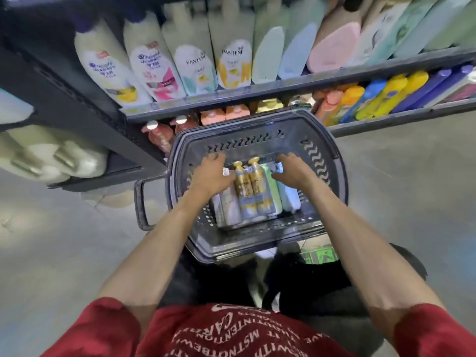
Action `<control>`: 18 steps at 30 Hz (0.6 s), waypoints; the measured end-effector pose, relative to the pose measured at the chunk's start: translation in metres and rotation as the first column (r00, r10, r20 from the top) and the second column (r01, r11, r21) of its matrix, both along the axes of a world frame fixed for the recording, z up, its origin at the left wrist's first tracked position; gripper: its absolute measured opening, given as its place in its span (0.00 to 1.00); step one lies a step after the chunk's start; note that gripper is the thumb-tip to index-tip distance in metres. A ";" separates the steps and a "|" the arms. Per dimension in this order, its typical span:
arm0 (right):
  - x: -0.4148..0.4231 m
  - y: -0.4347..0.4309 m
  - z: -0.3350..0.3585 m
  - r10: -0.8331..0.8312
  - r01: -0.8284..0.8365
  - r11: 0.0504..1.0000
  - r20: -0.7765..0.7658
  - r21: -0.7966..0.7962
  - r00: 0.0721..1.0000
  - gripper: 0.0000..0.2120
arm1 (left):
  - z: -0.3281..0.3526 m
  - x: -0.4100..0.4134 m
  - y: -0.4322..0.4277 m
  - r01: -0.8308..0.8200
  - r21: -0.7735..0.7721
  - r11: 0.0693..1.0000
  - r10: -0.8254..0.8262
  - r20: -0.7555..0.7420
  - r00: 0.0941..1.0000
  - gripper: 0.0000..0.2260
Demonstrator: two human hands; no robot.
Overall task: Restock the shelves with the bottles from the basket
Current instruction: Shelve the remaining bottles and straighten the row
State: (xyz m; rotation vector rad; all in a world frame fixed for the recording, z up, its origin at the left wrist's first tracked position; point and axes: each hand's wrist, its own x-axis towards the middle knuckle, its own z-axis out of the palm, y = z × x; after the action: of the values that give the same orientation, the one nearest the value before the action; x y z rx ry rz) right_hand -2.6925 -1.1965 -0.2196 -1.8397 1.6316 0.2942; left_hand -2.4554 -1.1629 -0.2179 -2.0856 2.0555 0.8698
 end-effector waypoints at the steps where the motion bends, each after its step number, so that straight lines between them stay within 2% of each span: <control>1: 0.001 -0.002 -0.019 0.001 -0.001 1.000 0.001 -0.009 1.000 0.26 | -0.020 -0.003 -0.002 0.008 -0.003 1.000 -0.008 -0.005 1.000 0.23; 8: 0.010 -0.017 -0.133 -0.039 0.039 0.999 0.044 -0.007 0.998 0.27 | -0.129 -0.013 -0.012 -0.071 -0.019 0.997 0.070 -0.032 0.997 0.23; 14: 0.019 -0.017 -0.171 -0.187 0.180 0.980 0.097 0.084 0.977 0.30 | -0.160 -0.021 -0.009 -0.137 0.016 0.990 0.138 -0.067 0.988 0.22; 18: 0.037 -0.015 -0.193 -0.264 0.249 0.952 0.066 0.176 0.962 0.34 | -0.170 -0.025 -0.008 -0.193 0.019 0.981 0.194 -0.118 0.974 0.21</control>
State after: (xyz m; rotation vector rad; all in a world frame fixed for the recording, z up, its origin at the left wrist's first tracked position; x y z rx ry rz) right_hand -2.6560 -1.2117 -0.4125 -1.4768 1.7067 0.2231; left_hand -2.4808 -1.1705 -0.3876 -2.3136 1.9218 1.0516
